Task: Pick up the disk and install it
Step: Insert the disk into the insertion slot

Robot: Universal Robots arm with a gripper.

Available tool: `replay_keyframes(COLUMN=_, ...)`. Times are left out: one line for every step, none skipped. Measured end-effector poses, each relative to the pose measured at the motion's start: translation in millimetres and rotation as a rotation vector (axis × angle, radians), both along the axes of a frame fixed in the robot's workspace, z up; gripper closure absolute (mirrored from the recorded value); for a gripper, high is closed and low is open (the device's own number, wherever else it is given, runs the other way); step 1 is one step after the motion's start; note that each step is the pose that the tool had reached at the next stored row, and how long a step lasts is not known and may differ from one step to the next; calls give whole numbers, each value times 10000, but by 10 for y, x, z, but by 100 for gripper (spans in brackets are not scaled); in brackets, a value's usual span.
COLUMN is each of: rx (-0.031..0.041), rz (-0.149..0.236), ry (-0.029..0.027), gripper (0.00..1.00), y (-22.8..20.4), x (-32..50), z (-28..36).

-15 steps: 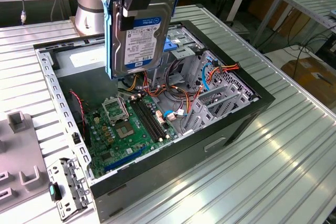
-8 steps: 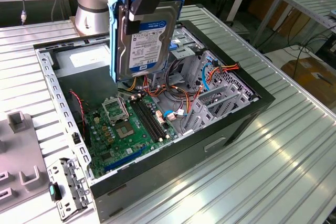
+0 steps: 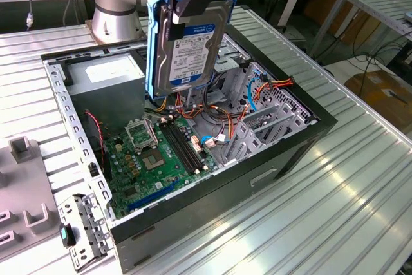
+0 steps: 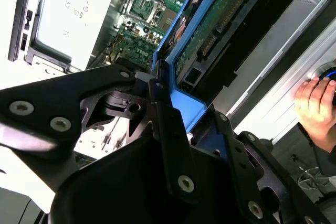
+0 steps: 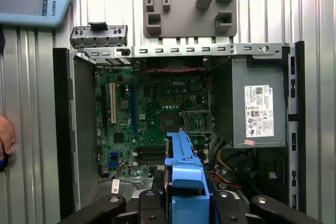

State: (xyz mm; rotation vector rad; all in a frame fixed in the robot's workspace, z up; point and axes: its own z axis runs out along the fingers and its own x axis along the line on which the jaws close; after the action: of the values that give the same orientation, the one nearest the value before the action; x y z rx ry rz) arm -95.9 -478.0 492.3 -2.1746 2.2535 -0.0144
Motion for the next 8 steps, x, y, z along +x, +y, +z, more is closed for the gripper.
replay_keyframes(rx=0, rz=0, ry=0, gripper=63, y=0, x=3, z=0)
replay_keyframes(rx=0, rz=0, ry=0, gripper=63, y=0, x=3, z=0)
replay_keyframes(rx=0, rz=0, ry=0, gripper=63, y=0, x=3, z=0)
replay_keyframes(rx=0, rz=0, ry=0, gripper=63, y=-1, x=4, z=0)
replay_keyframes(rx=0, rz=0, ry=0, gripper=63, y=-2, x=3, z=0)
replay_keyframes(rx=0, rz=1, ry=0, gripper=63, y=-5, x=3, z=0)
replay_keyframes(rx=0, rz=0, ry=0, gripper=63, y=-8, x=3, z=0)
replay_keyframes(rx=1, rz=1, ry=0, gripper=63, y=-11, x=3, z=-1)
